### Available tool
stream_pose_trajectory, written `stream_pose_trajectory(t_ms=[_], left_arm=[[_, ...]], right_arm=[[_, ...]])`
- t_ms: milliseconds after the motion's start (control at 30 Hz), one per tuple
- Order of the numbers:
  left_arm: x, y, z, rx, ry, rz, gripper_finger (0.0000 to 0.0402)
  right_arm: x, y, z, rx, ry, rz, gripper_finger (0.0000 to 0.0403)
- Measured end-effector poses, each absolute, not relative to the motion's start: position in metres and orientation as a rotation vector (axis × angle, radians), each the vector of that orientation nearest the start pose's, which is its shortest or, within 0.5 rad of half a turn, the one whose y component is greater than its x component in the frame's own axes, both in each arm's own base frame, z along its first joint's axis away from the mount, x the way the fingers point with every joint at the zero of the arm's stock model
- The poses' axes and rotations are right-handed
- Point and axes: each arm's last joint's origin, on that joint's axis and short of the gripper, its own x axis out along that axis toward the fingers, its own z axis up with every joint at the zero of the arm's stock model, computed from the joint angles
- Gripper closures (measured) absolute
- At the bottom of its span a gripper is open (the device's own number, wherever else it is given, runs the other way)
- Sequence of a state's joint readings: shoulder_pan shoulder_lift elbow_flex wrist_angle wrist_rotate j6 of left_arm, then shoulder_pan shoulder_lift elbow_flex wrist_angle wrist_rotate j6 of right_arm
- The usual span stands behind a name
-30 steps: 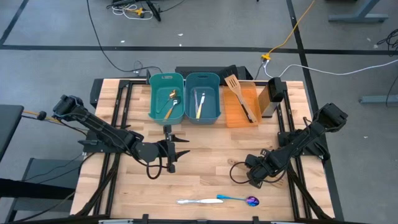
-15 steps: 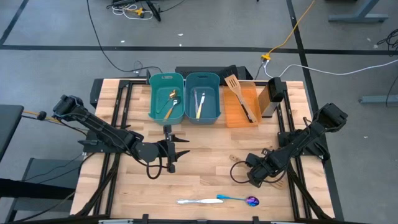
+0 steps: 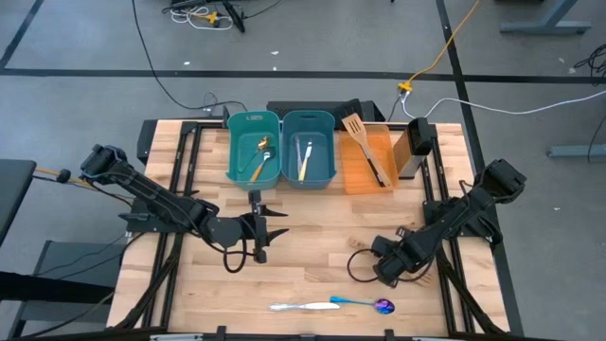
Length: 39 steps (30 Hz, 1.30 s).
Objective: Pick & Place Kitchen Items
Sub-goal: Put the brown spatula into the orange bin
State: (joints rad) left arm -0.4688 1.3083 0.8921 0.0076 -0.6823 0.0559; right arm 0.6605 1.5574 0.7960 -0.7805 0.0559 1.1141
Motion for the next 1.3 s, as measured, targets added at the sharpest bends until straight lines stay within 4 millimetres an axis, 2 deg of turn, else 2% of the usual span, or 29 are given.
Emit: stream_pose_trajectory(t_ms=[467,800,1100,1300], left_arm=[[0.26,-0.111,0.278,0.278,0.351,0.202,0.0225],[0.26,-0.111,0.278,0.277,0.351,0.201,0.0225],[0.26,-0.111,0.278,0.277,0.351,0.201,0.0225],[0.26,-0.111,0.278,0.277,0.351,0.202,0.0225]], right_arm=[[0.193,0.149,0.153,0.368,1.48,-0.331,0.0321],[0.222,0.157,0.199,0.308,1.371,-0.243,0.0321],[0.242,0.152,0.234,0.248,1.274,-0.207,0.0321],[0.253,0.142,0.252,0.208,1.238,-0.205,0.0321]])
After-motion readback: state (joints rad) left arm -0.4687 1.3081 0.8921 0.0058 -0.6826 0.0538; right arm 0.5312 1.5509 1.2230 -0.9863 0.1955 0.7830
